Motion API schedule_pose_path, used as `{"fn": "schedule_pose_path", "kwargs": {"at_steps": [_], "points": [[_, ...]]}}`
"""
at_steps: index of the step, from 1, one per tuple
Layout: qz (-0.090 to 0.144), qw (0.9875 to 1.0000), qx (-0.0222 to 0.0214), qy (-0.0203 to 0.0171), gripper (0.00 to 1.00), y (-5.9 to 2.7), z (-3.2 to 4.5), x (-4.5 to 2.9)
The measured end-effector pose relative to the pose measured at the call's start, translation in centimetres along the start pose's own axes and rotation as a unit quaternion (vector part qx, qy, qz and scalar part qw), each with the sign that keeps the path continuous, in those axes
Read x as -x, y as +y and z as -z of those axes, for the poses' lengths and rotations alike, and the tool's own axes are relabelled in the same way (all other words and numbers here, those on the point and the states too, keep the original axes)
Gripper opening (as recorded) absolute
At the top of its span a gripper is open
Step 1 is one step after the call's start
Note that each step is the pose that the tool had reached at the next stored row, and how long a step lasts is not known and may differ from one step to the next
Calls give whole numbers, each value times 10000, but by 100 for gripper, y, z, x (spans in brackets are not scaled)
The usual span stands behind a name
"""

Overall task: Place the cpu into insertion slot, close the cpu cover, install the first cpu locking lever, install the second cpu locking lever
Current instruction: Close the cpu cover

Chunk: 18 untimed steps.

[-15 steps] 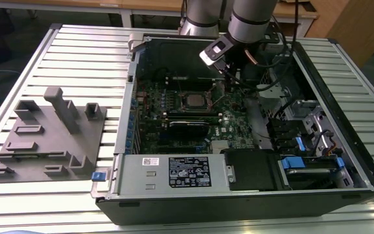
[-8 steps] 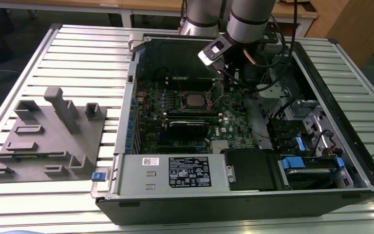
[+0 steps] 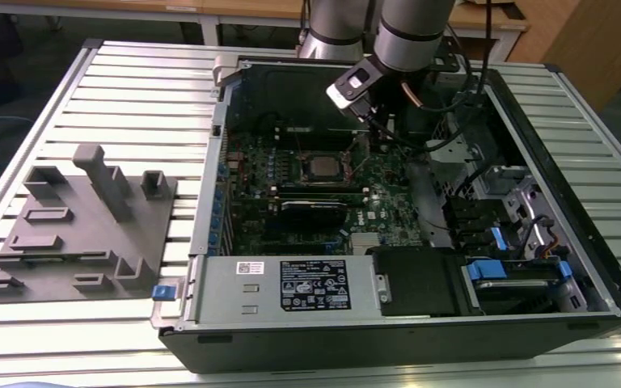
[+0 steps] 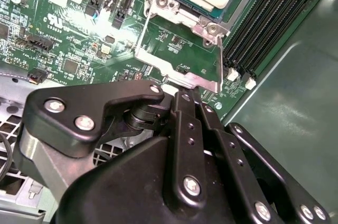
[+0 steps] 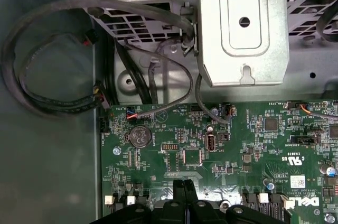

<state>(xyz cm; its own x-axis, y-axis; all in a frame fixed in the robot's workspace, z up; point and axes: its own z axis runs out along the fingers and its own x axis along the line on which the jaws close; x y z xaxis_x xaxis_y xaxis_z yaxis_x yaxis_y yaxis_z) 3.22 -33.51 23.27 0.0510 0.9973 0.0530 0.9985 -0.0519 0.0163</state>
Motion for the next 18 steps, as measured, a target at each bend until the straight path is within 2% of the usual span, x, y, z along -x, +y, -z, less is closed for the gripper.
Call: {"fn": "schedule_pose_path", "kwargs": {"at_steps": [18], "points": [[0, 10000, 0, -1, 11, -65, -7, 4]]}}
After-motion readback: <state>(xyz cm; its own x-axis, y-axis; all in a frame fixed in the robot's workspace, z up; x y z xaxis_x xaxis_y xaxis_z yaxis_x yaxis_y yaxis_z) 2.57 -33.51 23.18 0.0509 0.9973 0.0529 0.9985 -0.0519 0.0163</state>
